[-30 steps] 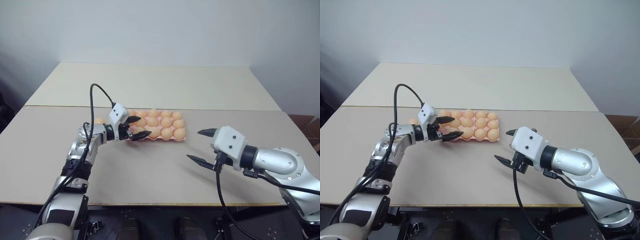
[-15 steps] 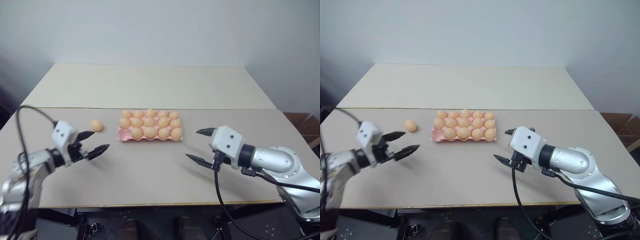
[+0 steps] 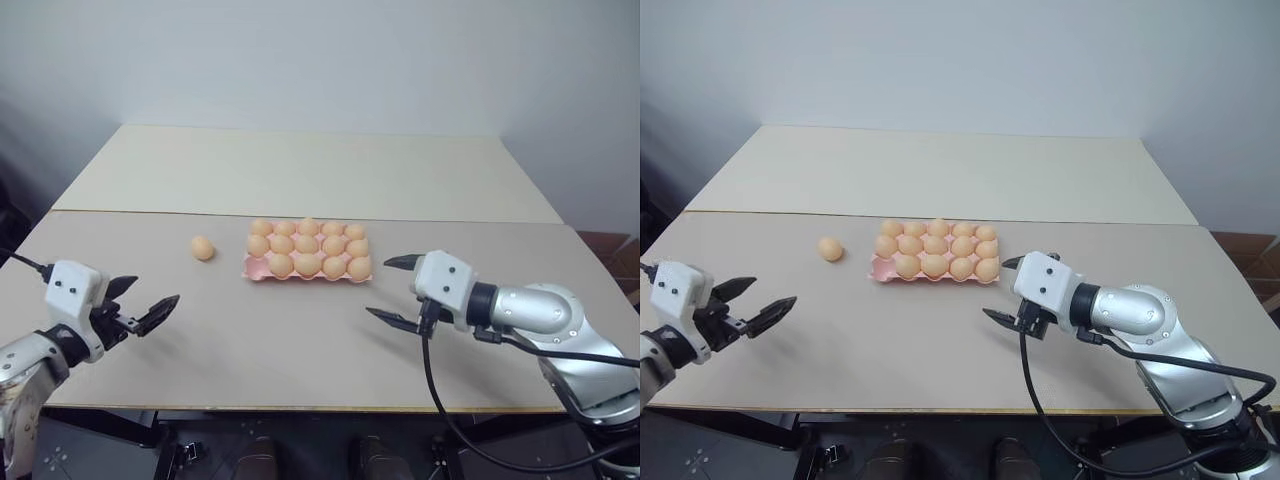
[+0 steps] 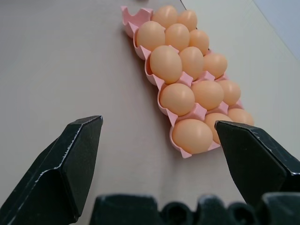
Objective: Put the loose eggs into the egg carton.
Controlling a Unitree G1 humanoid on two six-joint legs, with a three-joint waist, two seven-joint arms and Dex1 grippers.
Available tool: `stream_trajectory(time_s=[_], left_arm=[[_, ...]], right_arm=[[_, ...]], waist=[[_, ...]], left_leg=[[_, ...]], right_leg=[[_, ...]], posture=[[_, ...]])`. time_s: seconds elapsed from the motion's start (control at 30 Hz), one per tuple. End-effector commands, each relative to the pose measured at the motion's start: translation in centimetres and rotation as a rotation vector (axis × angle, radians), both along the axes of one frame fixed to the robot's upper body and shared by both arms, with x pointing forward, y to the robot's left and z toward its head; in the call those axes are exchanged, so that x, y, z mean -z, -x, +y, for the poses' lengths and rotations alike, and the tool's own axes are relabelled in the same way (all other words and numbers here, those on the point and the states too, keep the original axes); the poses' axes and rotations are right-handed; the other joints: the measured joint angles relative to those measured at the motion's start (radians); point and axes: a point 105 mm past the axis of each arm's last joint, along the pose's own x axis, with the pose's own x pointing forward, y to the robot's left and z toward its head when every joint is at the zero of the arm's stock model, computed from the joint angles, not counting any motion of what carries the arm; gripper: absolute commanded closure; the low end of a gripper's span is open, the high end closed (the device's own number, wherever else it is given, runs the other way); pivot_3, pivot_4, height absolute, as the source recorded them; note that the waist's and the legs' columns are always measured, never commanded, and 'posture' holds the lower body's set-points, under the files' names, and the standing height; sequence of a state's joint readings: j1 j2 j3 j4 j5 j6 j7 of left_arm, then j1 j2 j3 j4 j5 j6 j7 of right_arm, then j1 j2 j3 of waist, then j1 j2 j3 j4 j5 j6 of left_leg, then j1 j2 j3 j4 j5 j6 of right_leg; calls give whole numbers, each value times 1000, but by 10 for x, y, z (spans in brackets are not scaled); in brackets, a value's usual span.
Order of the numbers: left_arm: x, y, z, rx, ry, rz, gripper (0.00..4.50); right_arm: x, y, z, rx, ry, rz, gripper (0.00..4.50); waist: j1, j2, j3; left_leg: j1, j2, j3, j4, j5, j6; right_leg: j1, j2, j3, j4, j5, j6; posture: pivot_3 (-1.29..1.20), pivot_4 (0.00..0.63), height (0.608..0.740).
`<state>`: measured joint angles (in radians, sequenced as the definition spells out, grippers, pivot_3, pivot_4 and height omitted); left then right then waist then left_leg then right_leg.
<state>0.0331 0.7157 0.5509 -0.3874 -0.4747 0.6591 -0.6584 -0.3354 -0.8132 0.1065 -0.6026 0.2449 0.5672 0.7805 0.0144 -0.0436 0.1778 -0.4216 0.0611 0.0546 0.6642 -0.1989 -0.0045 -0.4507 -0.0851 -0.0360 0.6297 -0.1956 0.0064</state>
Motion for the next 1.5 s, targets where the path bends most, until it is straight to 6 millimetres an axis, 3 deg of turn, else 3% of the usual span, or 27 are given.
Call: stream_trajectory(time_s=[0.03, 0.3, 0.53, 0.8, 1.1, 1.2, 1.37, 1.5], left_arm=[[-7, -20, -3, -36, 5, -46, 27], [-16, -87, -17, -90, 53, -117, 27], [-7, -128, -23, -152, 61, -127, 27], [22, -155, -28, -201, 51, -45, 27], [40, -165, -27, -215, 49, 23, 27], [43, -163, -30, -181, 35, 29, 545], [47, -161, -31, -185, 27, 35, 2154], [34, -159, -36, -160, 33, -19, 2154]], right_arm=[[-11, 3, 3, -19, -3, -58, 0], [-12, 5, 3, -7, -4, -65, 0], [-10, 11, -4, 36, 1, -54, 0], [-10, 15, -7, 65, 18, -56, 0], [-10, 17, -8, 74, 25, -51, 0], [-9, 17, -8, 78, 33, -52, 0], [-10, 14, -8, 81, 30, -55, 0], [-9, 15, -7, 78, 32, -58, 0]], waist=[[2, 0, 0], [-1, -2, -1], [-2, -2, -1], [-3, -2, -1], [-2, -2, -1], [-2, -2, -1], [-2, -2, -1], [-3, -2, -1]], left_leg=[[0, 0, 0, 0, 0, 0], [3, 0, -1, 0, 0, 0], [5, 0, -1, 0, 0, 0], [6, 0, -1, 0, 0, 0], [6, -1, -1, 0, 0, 0], [6, 0, -1, 0, 0, 0], [6, 0, -1, 0, 0, 0], [6, 0, -1, 0, 0, 0]], right_leg=[[0, 0, 0, 0, 0, 0], [6, 0, -1, -2, 4, 6], [9, 1, -1, -2, 4, 6], [9, 0, -1, -2, 4, 6], [9, 0, -2, -3, 4, 6], [9, 0, -2, -3, 4, 6], [9, 0, -2, -3, 4, 6], [9, 0, -2, -3, 4, 6]], posture=[[0, 150, 740], [0, 150, 740], [0, 150, 740], [0, 150, 740], [0, 150, 740], [0, 150, 740], [0, 150, 740], [0, 150, 740]])
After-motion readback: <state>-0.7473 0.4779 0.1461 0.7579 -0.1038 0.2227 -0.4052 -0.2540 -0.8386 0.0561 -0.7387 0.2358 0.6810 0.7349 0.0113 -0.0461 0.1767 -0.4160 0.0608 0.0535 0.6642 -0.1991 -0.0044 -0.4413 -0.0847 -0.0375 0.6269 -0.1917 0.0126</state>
